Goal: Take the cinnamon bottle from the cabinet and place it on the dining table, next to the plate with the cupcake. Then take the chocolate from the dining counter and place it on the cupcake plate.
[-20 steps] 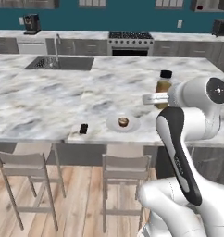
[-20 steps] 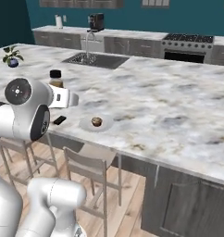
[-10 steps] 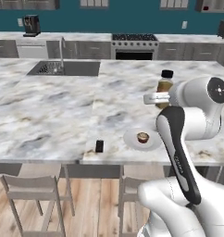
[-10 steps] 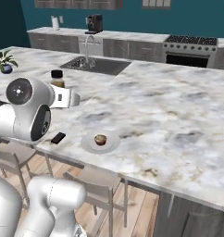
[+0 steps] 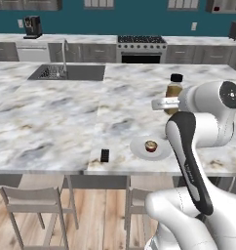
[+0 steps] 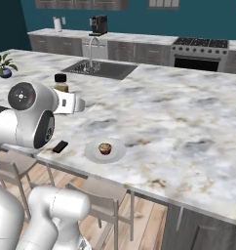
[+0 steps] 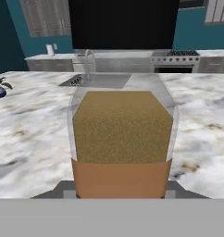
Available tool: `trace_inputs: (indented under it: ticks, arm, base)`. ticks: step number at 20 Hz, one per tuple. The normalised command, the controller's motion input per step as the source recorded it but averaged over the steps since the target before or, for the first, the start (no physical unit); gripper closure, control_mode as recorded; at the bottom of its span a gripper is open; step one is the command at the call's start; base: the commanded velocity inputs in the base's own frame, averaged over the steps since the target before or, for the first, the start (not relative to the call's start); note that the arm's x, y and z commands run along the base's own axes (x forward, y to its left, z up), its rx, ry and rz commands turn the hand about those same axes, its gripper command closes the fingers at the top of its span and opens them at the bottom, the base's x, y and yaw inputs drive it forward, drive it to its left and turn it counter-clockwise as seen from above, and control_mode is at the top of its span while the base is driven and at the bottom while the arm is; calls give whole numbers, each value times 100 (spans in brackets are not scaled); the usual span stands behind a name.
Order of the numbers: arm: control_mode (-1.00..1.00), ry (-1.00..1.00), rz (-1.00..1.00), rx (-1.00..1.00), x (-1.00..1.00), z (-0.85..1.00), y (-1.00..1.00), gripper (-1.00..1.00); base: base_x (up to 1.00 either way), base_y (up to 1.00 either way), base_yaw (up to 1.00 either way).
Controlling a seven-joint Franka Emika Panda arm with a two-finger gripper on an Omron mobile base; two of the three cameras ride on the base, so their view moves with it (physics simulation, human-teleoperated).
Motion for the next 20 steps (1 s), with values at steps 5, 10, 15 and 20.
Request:
trace_inputs:
  ticks: [5,10,15,20]
  arm:
    - [100,0,0,0,0,0,0,100]
    - [100,0,0,0,0,0,0,100]
    - [-100,0,0,0,0,-2,-1,100]
    - [-100,1,21,0,0,-12,-21,100]
  base:
    - [15,8,-1]
    - [0,0,0]
    - [0,0,0]
    - [0,0,0]
